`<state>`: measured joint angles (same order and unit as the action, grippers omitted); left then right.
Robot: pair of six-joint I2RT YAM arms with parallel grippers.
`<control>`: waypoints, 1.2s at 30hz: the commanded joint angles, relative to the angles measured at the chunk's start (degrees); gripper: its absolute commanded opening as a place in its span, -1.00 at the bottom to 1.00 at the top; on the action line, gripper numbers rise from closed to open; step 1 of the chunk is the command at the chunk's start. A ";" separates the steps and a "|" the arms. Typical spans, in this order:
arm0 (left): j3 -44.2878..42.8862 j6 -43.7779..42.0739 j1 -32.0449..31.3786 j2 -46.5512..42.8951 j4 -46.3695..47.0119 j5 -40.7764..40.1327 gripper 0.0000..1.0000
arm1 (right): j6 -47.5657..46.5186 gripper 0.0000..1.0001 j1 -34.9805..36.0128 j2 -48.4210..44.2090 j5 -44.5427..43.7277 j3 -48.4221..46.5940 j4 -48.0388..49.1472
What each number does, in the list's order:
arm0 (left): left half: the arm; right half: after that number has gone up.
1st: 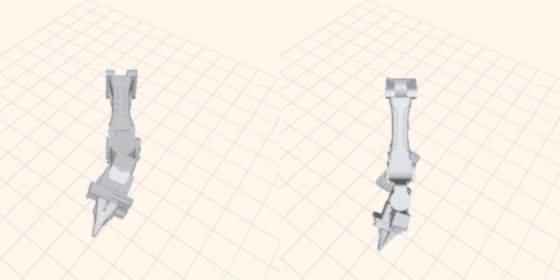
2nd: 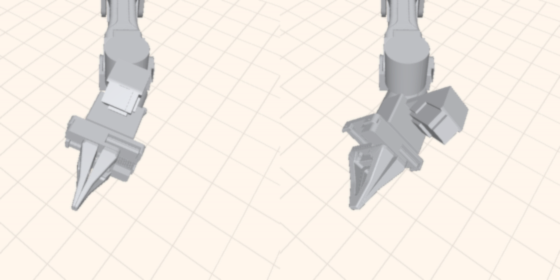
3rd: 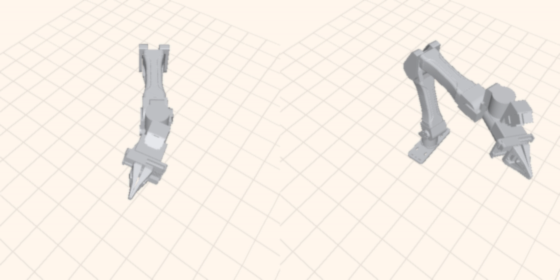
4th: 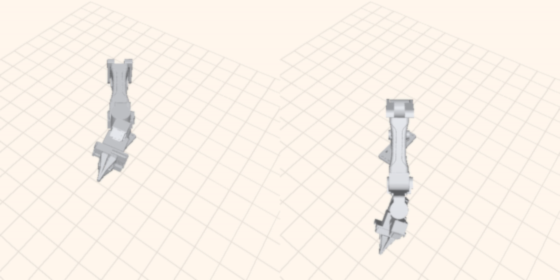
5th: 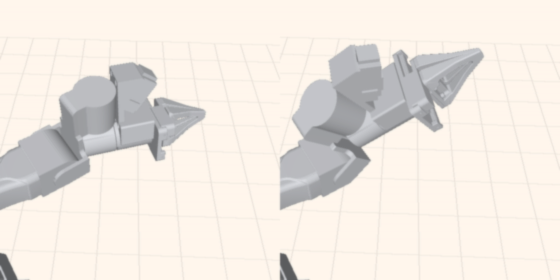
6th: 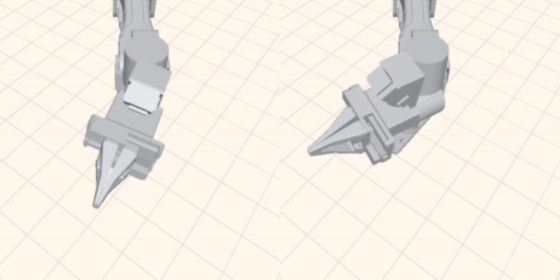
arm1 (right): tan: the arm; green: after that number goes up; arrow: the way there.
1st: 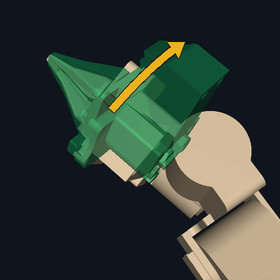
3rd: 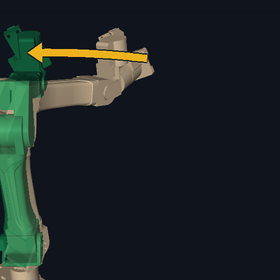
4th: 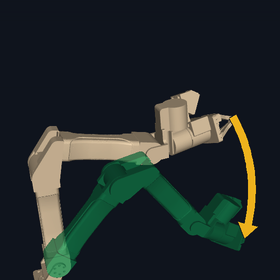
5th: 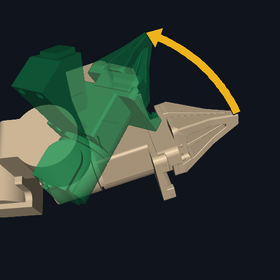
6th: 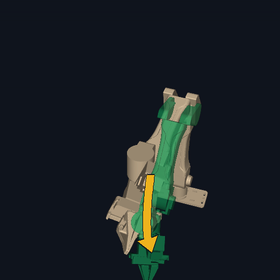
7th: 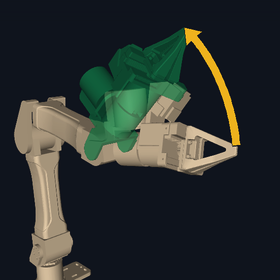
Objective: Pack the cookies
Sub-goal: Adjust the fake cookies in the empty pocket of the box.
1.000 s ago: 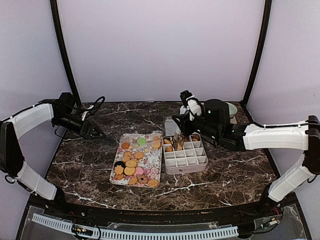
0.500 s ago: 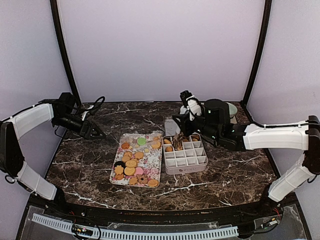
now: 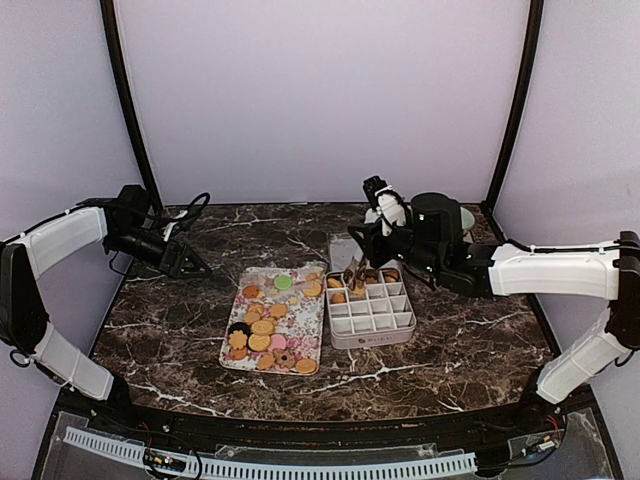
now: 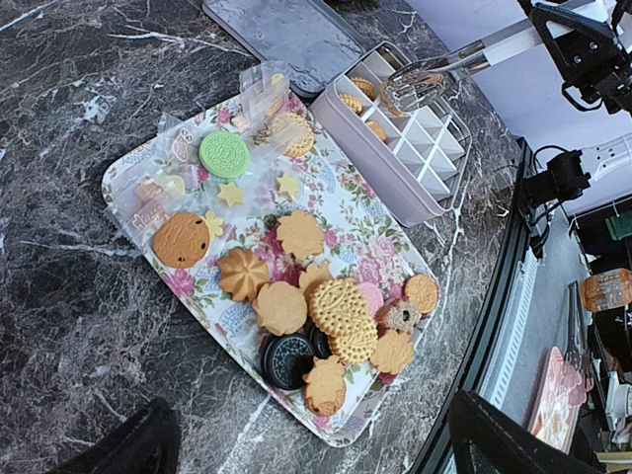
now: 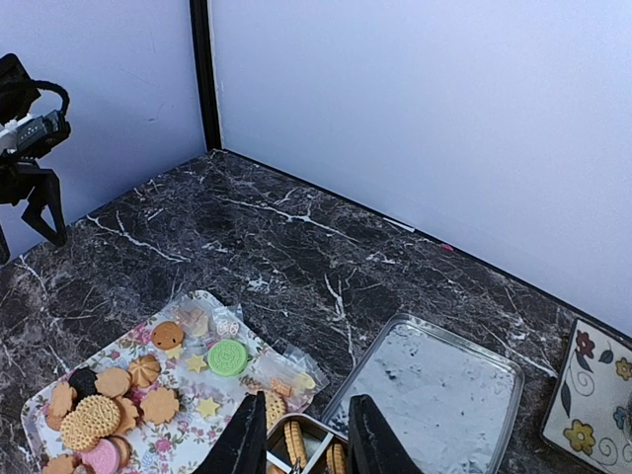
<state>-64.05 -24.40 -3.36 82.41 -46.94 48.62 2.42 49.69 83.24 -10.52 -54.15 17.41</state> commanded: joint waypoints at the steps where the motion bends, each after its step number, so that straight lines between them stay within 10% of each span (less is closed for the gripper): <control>1: -0.82 -0.97 0.28 -0.85 -1.60 0.44 0.95 | 0.50 -0.45 -0.64 -0.54 -0.20 0.17 2.07; 36: -0.20 -1.48 0.33 -1.17 -1.78 0.56 0.94 | 2.38 -0.39 -1.22 0.26 -0.40 -1.80 3.69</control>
<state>-64.05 -24.91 -3.36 82.41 -46.98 48.64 5.56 49.15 83.05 -9.47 -54.22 17.41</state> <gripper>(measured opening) 0.971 0.305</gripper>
